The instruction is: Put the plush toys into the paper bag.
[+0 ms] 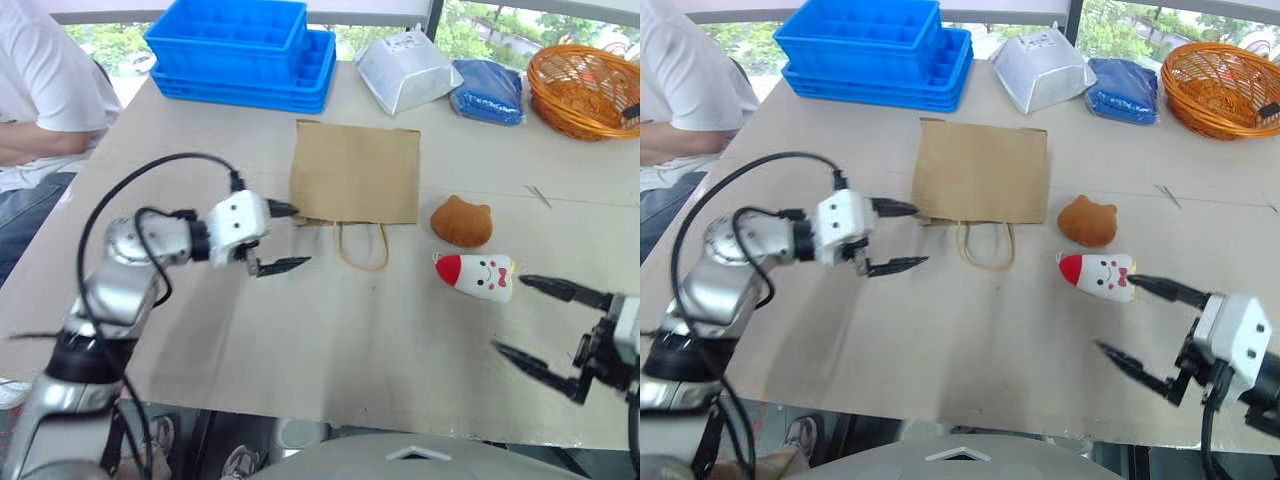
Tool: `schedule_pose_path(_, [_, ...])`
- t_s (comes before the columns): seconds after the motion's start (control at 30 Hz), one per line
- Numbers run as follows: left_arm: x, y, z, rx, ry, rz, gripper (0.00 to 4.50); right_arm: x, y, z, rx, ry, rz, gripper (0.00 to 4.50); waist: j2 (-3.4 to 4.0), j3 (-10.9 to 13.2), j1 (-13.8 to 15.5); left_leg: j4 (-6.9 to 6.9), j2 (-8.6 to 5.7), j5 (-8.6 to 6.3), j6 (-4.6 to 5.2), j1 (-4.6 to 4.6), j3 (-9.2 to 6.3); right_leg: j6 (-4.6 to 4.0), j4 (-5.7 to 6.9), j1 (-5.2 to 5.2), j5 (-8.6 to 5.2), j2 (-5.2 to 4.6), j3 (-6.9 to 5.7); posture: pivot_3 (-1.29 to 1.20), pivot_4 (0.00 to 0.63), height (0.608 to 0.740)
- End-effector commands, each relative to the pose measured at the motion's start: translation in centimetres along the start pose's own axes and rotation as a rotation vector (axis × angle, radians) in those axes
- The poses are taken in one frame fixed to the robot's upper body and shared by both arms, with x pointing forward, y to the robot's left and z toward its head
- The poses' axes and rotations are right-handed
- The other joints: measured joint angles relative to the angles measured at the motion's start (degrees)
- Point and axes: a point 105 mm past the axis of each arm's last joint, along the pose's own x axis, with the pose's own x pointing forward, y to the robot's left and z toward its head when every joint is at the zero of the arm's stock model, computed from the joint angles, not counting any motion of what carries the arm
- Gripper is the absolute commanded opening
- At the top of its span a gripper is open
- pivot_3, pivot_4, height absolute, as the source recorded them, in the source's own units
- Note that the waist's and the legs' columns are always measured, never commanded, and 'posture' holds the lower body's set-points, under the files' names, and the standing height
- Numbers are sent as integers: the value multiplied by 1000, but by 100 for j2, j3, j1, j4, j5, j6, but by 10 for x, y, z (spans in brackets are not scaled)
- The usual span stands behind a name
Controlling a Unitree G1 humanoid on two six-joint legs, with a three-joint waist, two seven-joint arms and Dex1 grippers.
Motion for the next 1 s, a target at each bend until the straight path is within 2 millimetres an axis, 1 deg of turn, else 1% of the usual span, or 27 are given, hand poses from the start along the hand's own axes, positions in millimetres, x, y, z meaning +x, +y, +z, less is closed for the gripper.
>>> schedule_pose_path(0.03, [18, 1, 1, 215, -3, -51, 4473, -1, 7, 5, -34, -21, -22, 4500, -1, -1, -10, 1, -2, -2, 3, 0, -2, 0, 0, 2, 0, 0, 0, 0, 150, 740])
schedule_pose_path(0.1, [33, -1, 2, 313, -17, -84, 4473, -3, 11, 1, -23, -19, -46, 4500, -6, -2, -14, 5, -4, -8, 13, -1, -1, 4, 0, 3, -2, -3, 3, 0, 150, 740])
schedule_pose_path(0.13, [40, -1, 3, 345, -27, -92, 4083, -3, 13, 0, -19, -20, -58, 4500, -7, -2, -22, 5, -6, -9, 15, 0, -1, 5, -1, 5, -2, -3, 4, 0, 150, 740])
schedule_pose_path(0.17, [46, -1, 4, 377, -33, -102, 3956, -3, 15, -2, -15, -21, -64, 4500, -6, -3, -17, 6, -6, -9, 15, 0, 0, 7, -1, 5, -3, -3, 5, 0, 150, 740])
schedule_pose_path(0.2, [51, -2, 4, 389, -45, -113, 3625, -3, 18, -2, -13, -23, -70, 4500, -6, -2, -25, 6, -7, -9, 16, 1, -1, 10, 0, 6, -5, -4, 5, 0, 150, 740])
schedule_pose_path(0.23, [54, -2, 4, 397, -51, -120, 3100, -2, 21, -2, -12, -24, -73, 4500, -5, -3, -22, 7, -7, -9, 16, 1, -2, 10, 0, 6, -5, -3, 5, 0, 150, 740])
schedule_pose_path(0.27, [58, 0, 5, 408, -60, -122, 2891, -2, 23, -2, -9, -27, -82, 4500, -5, -3, -24, 7, -7, -9, 16, 0, -3, 11, 2, 7, -6, -4, 4, 0, 150, 740])
schedule_pose_path(0.3, [60, 2, 7, 408, -76, -125, 2332, -2, 25, -2, -6, -28, -91, 4500, -5, -3, -22, 7, -6, -9, 16, 1, -6, 12, 2, 6, -6, -2, 3, 0, 150, 740])
schedule_pose_path(0.33, [62, 3, 8, 405, -88, -127, 1985, -2, 27, -3, -4, -28, -97, 4500, -5, -3, -25, 7, -5, -9, 16, 1, -10, 17, 3, 6, -10, -1, -1, 0, 150, 740])
schedule_pose_path(0.37, [62, 5, 10, 398, -102, -129, 1530, -2, 29, -3, -2, -27, -103, 4500, -5, -3, -21, 7, -5, -9, 16, 1, -12, 23, 3, 6, -14, -1, -2, 0, 150, 740])
schedule_pose_path(0.4, [60, 7, 12, 338, -125, -128, 1196, -1, 29, -3, -5, -25, -116, 4500, -5, -3, -24, 7, -6, -9, 16, 0, -15, 24, 3, 6, -14, -1, -4, 0, 150, 740])
schedule_pose_path(0.43, [58, 9, 14, 262, -153, -123, 972, -1, 28, -4, -7, -21, -132, 4500, -5, -3, -39, 7, -6, -9, 16, 0, -14, 24, 3, 6, -15, -1, -4, 0, 150, 740])
schedule_pose_path(0.47, [54, 11, 17, 130, -186, -129, 374, 0, 27, -5, -12, -11, -148, 4500, -5, -3, -41, 7, -5, -9, 16, 1, -13, 24, 3, 6, -15, -2, -2, 0, 150, 740])
schedule_pose_path(0.5, [49, 11, 22, -17, -227, -152, 37, 0, 26, -7, -17, 0, -165, 4500, -5, -3, -53, 8, -5, -9, 16, 0, -13, 25, 4, 6, -15, -2, -3, 0, 150, 740])
schedule_pose_path(0.53, [39, 15, 34, -213, -308, -175, 37, 2, 23, -8, -16, -2, -188, 4500, -5, -3, -53, 11, -3, -9, 16, -1, -14, 26, 6, 6, -16, -2, -3, 0, 150, 740])
schedule_pose_path(0.57, [31, 15, 44, -340, -366, -213, 37, 3, 21, -8, -16, -4, -203, 4500, -6, -2, -78, 12, -1, -9, 16, -1, -16, 27, 6, 6, -17, -3, -6, 0, 150, 740])
schedule_pose_path(0.6, [20, 20, 55, -478, -421, -234, 37, 6, 15, -11, -31, 20, -237, 4500, -6, -2, -84, 14, 6, -8, 15, -5, -18, 29, 7, 4, -18, -2, -8, 0, 150, 740])
schedule_pose_path(0.63, [11, 31, 66, -596, -473, -217, 37, 8, 9, -11, -65, 39, -263, 4500, -7, -2, -94, 17, 9, -8, 14, -7, -23, 30, 9, 4, -19, -4, -15, 0, 150, 740])
schedule_pose_path(0.7, [-4, 52, 83, -761, -544, -175, 37, 13, 1, -13, -96, 67, -264, 4500, -7, -1, -114, 27, 10, -7, 13, -9, -28, 32, 12, 5, -20, -4, -18, 0, 150, 740])
schedule_pose_path(0.8, [-28, 76, 101, -928, -647, -136, 37, 18, -10, -16, -137, 97, -220, 4500, -7, -1, -125, 42, -1, -7, 15, -10, -42, 33, 18, 14, -19, -6, -26, 0, 150, 740])
schedule_pose_path(0.83, [-34, 80, 104, -947, -655, -118, 37, 19, -17, -19, -157, 114, -215, 4500, -5, -2, -135, 42, -2, -7, 14, -1, -47, 33, 18, 25, -20, -6, -29, 0, 150, 740])
schedule_pose_path(0.93, [-38, 77, 105, -945, -618, -69, 37, 23, -34, -29, -200, 173, -182, 4500, -3, -3, -154, 38, -8, -7, 14, 6, -58, 32, 16, 32, -20, -5, -29, 0, 150, 740])
schedule_pose_path(1.0, [-34, 71, 104, -928, -592, -50, 37, 31, -44, -37, -226, 212, -129, 4500, -3, -4, -149, 37, -15, -5, 11, 7, -65, 32, 16, 33, -20, -6, -26, 0, 150, 740])
